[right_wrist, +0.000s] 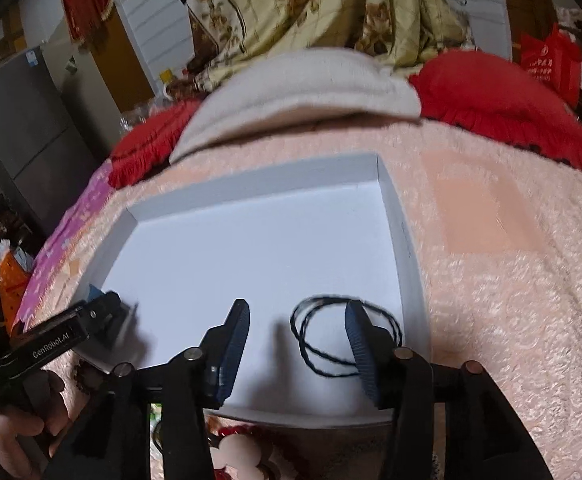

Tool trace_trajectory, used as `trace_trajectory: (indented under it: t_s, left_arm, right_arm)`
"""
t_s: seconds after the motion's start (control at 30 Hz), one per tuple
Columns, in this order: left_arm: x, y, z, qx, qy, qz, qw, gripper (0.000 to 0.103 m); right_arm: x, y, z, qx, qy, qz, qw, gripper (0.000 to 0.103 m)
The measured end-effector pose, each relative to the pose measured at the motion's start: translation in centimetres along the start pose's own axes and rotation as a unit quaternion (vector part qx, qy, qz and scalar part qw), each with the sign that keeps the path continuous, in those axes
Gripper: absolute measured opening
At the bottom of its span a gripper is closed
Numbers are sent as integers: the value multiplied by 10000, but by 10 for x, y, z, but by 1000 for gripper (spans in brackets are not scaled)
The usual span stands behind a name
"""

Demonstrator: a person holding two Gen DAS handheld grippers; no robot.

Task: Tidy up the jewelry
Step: 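Open the right gripper dropping the hair ties while the left gripper releases the clip into the box, then grasp the white pearl bead bracelet with the left gripper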

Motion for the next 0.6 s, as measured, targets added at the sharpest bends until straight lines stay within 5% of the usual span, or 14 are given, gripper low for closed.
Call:
trace_trajectory:
  t_s: [0.27,0.6]
  left_arm:
    - [5,-36,5,-373,-221,-273,9987,79]
    - [-22,-90,37,-684,139,-138,9975,79]
  right_arm:
    - [13,-38,-12,-1,259,-708,9972,48]
    - [-22,-92,-32,-275,333,-666,9968,48]
Point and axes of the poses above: each gripper's, at about its wrist camera, not at the fingertips, and y roughly the way its jaws point, z to its left, x to its top, the point moved 5 cm from there along y, roughly the way its jaws point, and after that the axes turned 2 degrees about -y, right-handed, at the moved point
